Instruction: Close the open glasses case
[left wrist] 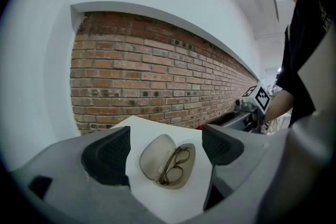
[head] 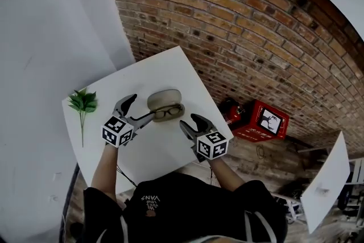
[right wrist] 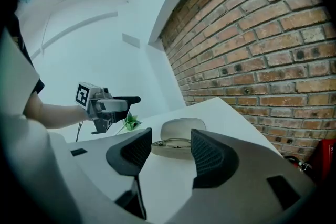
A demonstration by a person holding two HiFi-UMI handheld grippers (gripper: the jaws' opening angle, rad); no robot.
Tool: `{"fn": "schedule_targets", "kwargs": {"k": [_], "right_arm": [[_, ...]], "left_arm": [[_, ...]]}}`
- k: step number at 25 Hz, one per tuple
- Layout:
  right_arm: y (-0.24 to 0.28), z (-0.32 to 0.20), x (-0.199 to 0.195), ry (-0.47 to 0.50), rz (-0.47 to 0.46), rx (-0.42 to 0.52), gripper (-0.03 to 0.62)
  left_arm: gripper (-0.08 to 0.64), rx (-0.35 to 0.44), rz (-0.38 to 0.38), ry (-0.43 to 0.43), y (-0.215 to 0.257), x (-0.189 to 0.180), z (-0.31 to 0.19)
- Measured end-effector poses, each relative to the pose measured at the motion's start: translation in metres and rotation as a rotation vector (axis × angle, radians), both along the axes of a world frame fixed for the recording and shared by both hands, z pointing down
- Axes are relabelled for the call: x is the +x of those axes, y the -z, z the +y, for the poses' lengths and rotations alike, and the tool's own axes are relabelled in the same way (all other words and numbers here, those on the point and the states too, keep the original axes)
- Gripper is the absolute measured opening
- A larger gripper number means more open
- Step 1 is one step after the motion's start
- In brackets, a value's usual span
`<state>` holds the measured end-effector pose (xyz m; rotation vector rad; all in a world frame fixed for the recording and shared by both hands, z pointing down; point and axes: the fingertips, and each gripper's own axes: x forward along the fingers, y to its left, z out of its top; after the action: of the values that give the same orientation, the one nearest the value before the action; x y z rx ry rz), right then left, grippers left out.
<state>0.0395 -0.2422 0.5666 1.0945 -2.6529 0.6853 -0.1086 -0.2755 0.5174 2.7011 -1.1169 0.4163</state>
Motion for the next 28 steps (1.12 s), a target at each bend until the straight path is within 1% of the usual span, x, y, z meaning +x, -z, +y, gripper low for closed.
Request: {"fn": "schedule_targets", "kwargs": {"k": [2,4,10,14,18,23,28], "right_arm": [[-0.008,-0.009,-0.004,-0.005,0.012,-0.011,0.216],[-0.016,-0.017,-0.007,-0.006,0.025,-0.020,0.216],[-0.036,-0.037,-0.018,-0.002,0.057,-0.024,0.212],[-0.049,-0.046,-0.026,0.021,0.090,-0.031,0.212],[-0.060,-0.049,-0.030,0.022,0.106,-0.058,0.212],[-0.071,-0.047,-0.031,0.027,0.119,-0.084,0.212],[-0.076,-0.041,-0.027,0.037,0.133,-0.099,0.210]], "left_arm": [[0.434,-0.029,0.008,-0.037,-0.014,0.003,-0.008],[0.442,-0.056,0.034,-0.055,-0.026,0.006,-0.016],[0.449,-0.126,0.100,-0.063,-0.060,0.008,-0.038],[0.458,-0.163,0.144,-0.074,-0.079,0.010,-0.052],[0.466,-0.214,0.161,-0.088,-0.099,0.013,-0.059],[0.468,-0.236,0.174,-0.110,-0.106,0.016,-0.057],[0.468,-0.249,0.189,-0.162,-0.105,0.026,-0.050]]}}
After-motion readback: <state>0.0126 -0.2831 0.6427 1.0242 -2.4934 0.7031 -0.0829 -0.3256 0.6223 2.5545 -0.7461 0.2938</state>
